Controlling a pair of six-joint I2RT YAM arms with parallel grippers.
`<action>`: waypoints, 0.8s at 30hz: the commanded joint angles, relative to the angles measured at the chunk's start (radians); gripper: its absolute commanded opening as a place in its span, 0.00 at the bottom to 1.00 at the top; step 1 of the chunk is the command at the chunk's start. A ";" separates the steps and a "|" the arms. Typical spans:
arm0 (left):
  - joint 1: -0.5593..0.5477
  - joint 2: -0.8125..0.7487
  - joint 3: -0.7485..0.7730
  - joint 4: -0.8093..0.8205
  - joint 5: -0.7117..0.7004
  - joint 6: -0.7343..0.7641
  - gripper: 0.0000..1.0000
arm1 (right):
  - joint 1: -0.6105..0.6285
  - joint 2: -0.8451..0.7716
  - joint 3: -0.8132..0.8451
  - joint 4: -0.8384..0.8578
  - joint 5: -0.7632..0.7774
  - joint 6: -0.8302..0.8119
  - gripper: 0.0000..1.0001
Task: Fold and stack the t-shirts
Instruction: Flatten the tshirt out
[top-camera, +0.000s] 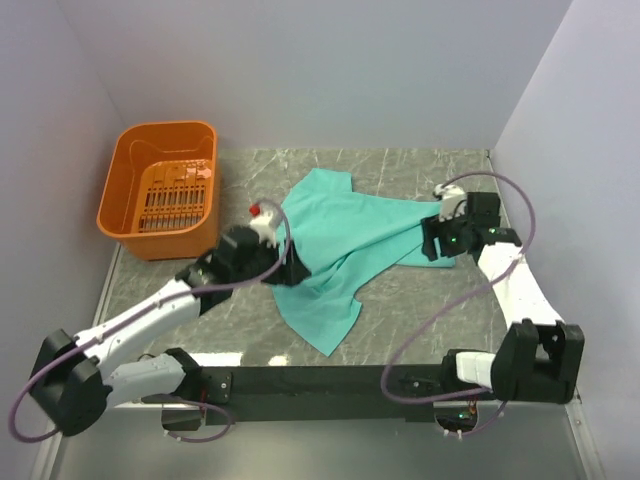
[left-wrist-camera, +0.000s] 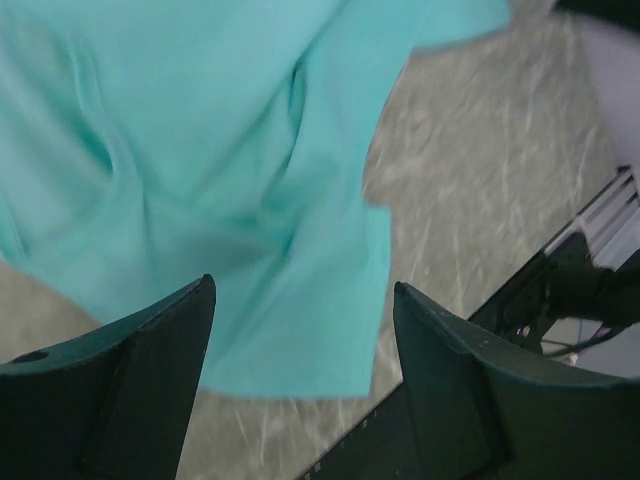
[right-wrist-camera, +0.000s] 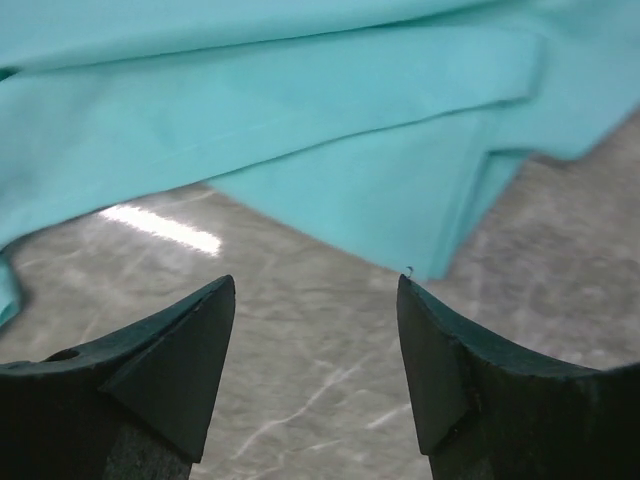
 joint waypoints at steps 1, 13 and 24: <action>-0.059 -0.101 -0.128 0.026 -0.099 -0.134 0.77 | -0.109 0.112 0.104 0.021 0.000 -0.020 0.72; -0.106 -0.133 -0.334 0.143 -0.150 -0.246 0.77 | -0.145 0.504 0.413 0.050 0.121 0.183 0.63; -0.107 -0.181 -0.383 0.118 -0.156 -0.272 0.77 | -0.152 0.673 0.482 0.043 0.141 0.231 0.60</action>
